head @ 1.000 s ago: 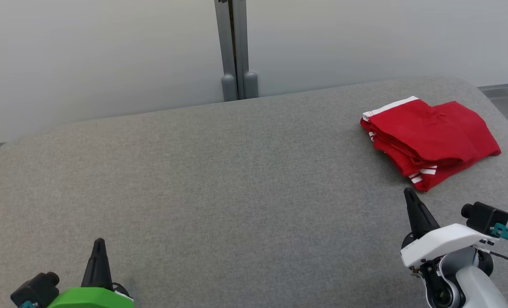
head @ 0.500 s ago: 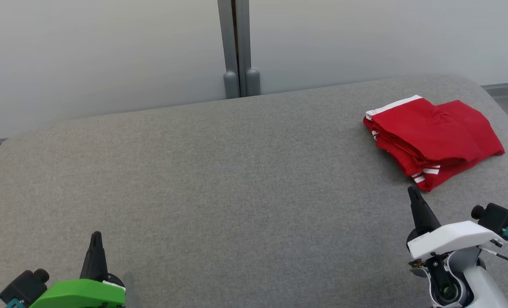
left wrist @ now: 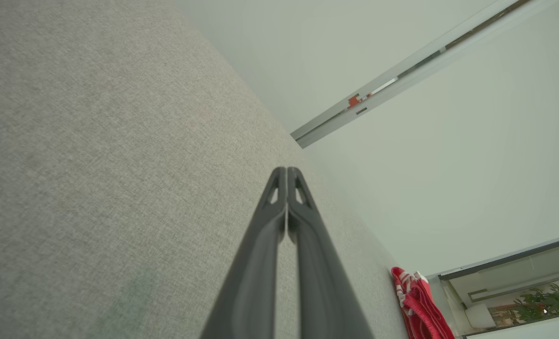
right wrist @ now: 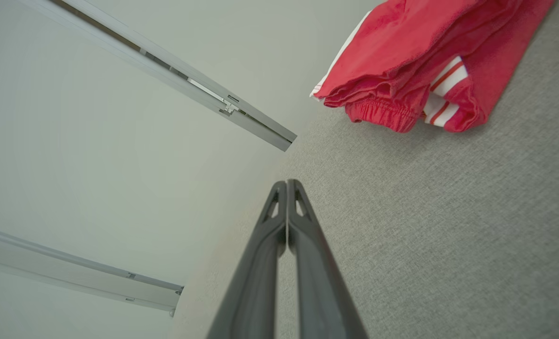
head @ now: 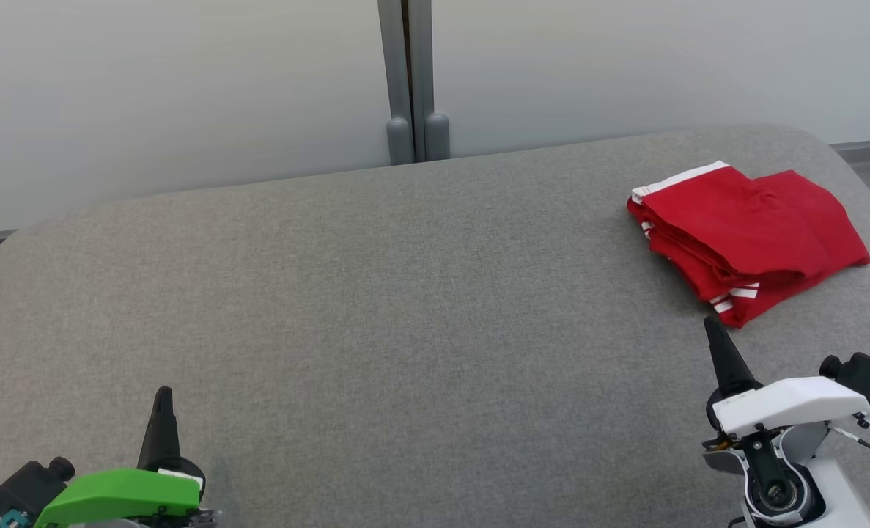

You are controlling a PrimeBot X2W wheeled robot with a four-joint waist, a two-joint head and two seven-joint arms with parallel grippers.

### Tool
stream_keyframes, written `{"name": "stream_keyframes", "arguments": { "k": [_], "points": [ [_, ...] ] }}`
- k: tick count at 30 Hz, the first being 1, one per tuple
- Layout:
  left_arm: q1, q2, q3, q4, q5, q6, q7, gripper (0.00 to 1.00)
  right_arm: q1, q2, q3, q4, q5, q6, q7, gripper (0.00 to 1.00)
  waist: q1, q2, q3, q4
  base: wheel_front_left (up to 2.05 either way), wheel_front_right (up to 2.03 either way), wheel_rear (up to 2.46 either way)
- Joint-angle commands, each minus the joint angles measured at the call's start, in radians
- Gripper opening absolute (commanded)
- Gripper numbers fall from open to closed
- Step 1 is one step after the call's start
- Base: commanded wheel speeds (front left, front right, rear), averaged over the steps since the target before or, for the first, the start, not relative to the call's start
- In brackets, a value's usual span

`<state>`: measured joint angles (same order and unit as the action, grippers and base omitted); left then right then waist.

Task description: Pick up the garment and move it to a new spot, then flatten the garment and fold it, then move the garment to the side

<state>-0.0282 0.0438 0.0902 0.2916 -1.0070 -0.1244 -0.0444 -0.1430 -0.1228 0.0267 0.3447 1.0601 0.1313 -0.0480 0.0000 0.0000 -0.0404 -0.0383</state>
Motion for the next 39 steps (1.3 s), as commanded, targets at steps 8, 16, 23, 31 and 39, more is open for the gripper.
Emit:
{"name": "stream_keyframes", "arguments": {
  "k": [8,16,23,31,39],
  "points": [
    [-0.040,0.008,0.007,-0.020,-0.105,-0.006,0.026,0.00,0.002,0.009,-0.028,-0.030,0.095,0.000,0.028,0.00,0.0000,0.0000,0.005,0.004,0.00,0.00,0.00],
    [-0.048,0.008,0.010,-0.024,-0.182,-0.006,0.047,0.00,0.007,0.019,-0.046,-0.042,0.166,0.000,0.050,0.00,0.0000,0.0000,0.010,0.009,0.00,0.00,0.00],
    [-0.054,0.008,0.013,-0.028,-0.247,-0.007,0.064,0.00,0.012,0.028,-0.061,-0.051,0.226,0.000,0.067,0.00,0.0000,0.0000,0.014,0.012,0.00,0.00,0.00],
    [-0.060,0.009,0.016,-0.032,-0.316,-0.008,0.083,0.00,0.018,0.036,-0.077,-0.062,0.288,0.000,0.086,0.00,0.0000,0.0000,0.019,0.017,0.00,0.00,0.00],
    [-0.067,0.009,0.018,-0.036,-0.381,-0.007,0.101,0.00,0.023,0.044,-0.092,-0.071,0.347,0.000,0.104,0.00,0.0000,0.0000,0.024,0.021,0.00,0.00,0.00]
  ]
}}
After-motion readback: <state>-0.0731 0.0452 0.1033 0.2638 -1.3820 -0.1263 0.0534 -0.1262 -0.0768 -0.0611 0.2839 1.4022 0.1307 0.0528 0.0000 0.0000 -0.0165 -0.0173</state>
